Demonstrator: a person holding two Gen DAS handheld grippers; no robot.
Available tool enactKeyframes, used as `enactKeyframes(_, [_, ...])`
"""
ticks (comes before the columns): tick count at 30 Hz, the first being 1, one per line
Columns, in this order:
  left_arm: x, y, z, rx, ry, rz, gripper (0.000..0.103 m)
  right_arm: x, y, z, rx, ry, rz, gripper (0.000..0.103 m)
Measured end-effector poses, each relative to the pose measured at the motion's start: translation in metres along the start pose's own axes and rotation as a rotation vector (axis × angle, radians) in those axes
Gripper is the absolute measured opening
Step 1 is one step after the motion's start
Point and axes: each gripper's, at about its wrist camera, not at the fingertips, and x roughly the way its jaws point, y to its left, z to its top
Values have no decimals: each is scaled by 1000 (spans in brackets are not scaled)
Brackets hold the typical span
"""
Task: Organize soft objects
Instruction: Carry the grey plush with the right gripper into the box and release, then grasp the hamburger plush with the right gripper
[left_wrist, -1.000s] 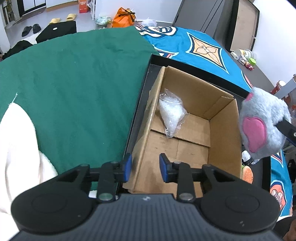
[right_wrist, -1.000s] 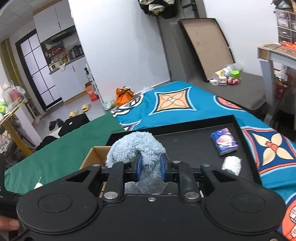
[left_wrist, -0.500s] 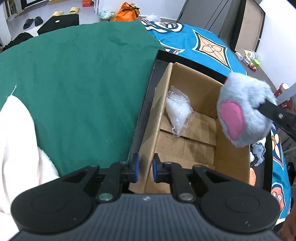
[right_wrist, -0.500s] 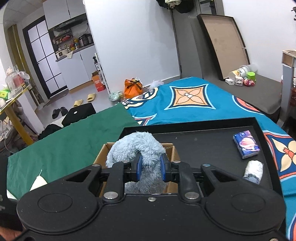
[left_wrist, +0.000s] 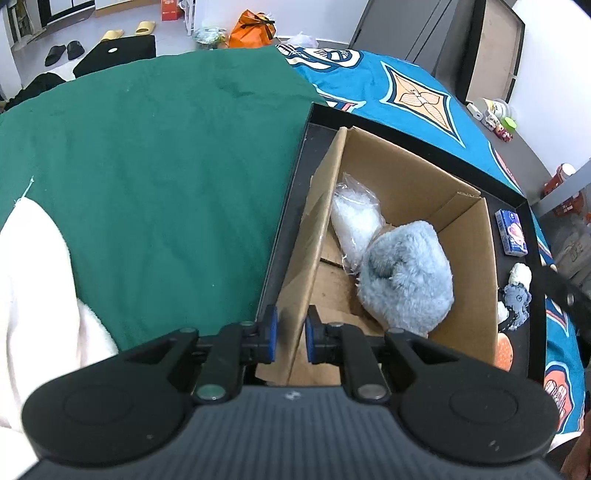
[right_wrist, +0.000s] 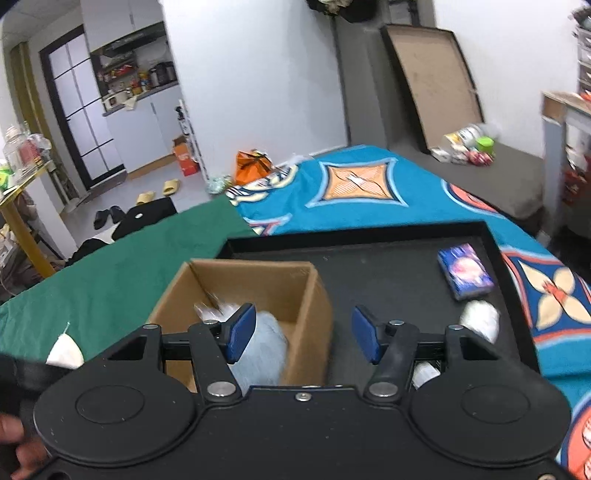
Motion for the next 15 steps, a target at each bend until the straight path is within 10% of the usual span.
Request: enactKeyframes(15, [-9, -26, -4, 108, -43, 114, 36, -4, -54, -41, 85, 82, -63, 65])
